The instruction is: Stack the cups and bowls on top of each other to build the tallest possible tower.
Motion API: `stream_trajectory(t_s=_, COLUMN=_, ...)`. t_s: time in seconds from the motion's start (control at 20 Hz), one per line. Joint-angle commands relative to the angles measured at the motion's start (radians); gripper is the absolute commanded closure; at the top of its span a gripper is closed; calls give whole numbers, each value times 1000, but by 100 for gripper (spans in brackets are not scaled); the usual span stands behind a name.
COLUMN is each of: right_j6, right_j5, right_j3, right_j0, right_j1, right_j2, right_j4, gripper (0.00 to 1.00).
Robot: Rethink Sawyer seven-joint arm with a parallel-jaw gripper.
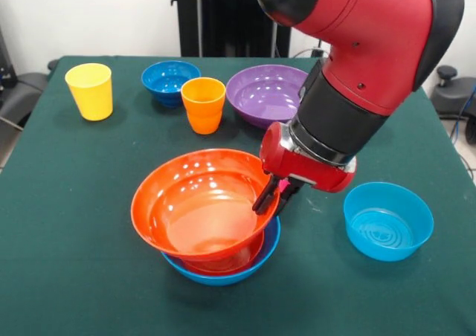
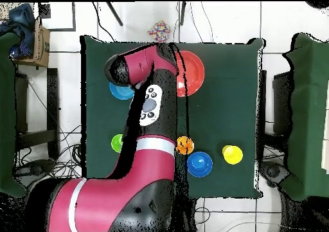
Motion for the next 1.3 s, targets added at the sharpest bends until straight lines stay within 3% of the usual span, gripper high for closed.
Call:
stream_trajectory(t_s=0.05, right_j6=78, right_j5=-80, right_j3=67, right_j0=31, right_j1=12, right_j2=35, right_j4=-31, gripper=100)
stream_trajectory(t_s=0.6, right_j6=93, right_j5=-106, right_j3=79, right_j0=46, right_j1=27, right_j2=10, right_j4=-11, gripper=100)
stream_trajectory(t_s=1.3, right_j6=1, right_j5=-137, right_j3=119, right_j0=15, right_j1=26, right_j2=34, right_j4=-20, gripper=100)
